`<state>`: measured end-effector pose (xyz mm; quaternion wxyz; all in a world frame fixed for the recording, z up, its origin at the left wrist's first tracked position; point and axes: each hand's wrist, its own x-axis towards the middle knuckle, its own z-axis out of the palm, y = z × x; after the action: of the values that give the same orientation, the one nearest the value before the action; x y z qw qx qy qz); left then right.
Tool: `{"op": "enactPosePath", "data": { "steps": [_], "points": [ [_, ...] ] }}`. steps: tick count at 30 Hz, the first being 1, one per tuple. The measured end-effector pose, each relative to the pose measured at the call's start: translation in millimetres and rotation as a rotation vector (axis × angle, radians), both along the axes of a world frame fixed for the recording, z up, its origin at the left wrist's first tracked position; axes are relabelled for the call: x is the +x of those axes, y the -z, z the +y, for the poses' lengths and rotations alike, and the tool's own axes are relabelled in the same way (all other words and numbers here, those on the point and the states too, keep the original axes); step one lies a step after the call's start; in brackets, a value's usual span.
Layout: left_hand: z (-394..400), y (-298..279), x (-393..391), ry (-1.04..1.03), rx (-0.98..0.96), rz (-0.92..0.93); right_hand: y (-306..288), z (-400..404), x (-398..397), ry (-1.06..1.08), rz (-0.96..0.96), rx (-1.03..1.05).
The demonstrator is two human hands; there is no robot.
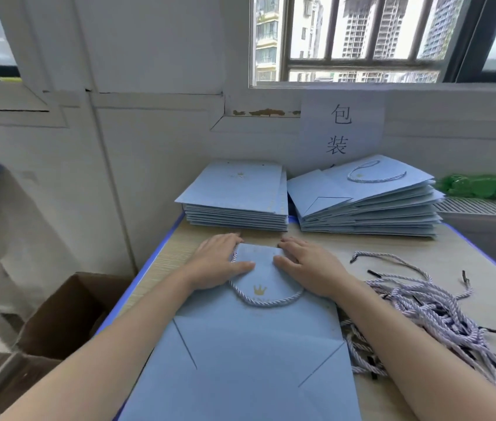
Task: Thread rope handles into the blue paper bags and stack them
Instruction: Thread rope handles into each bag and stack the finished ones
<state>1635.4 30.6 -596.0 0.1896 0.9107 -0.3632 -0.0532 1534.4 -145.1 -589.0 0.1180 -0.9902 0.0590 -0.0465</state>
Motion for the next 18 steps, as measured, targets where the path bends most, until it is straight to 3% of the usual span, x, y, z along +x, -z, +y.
{"op": "enactPosePath", "data": {
  "steps": [3,5,10,15,18],
  "points": [
    [7.1,-5.0,-7.4,-0.037,-0.262,0.112,-3.5,4.9,-5.7,0.039,-0.053,0.023],
    [8.6,-6.1,-12.5,-0.067,-0.287,0.112,-6.5,9.7,-10.9,0.05,-0.047,-0.008],
    [11.7,-25.9,-23.1,-0.05,-0.383,-0.097,-20.0,11.3,-16.4,0.068,-0.076,-0.06],
    [13.9,-74.2,-7.5,-0.094,-0.728,-0.29,-63.7,-3.4,-27.6,0.13,-0.43,0.32],
    [-0.3,-102.3,7.2,-0.148,-0.744,-0.431,-77.8,-18.2,-27.2,0.078,-0.422,0.462]
  ]
}}
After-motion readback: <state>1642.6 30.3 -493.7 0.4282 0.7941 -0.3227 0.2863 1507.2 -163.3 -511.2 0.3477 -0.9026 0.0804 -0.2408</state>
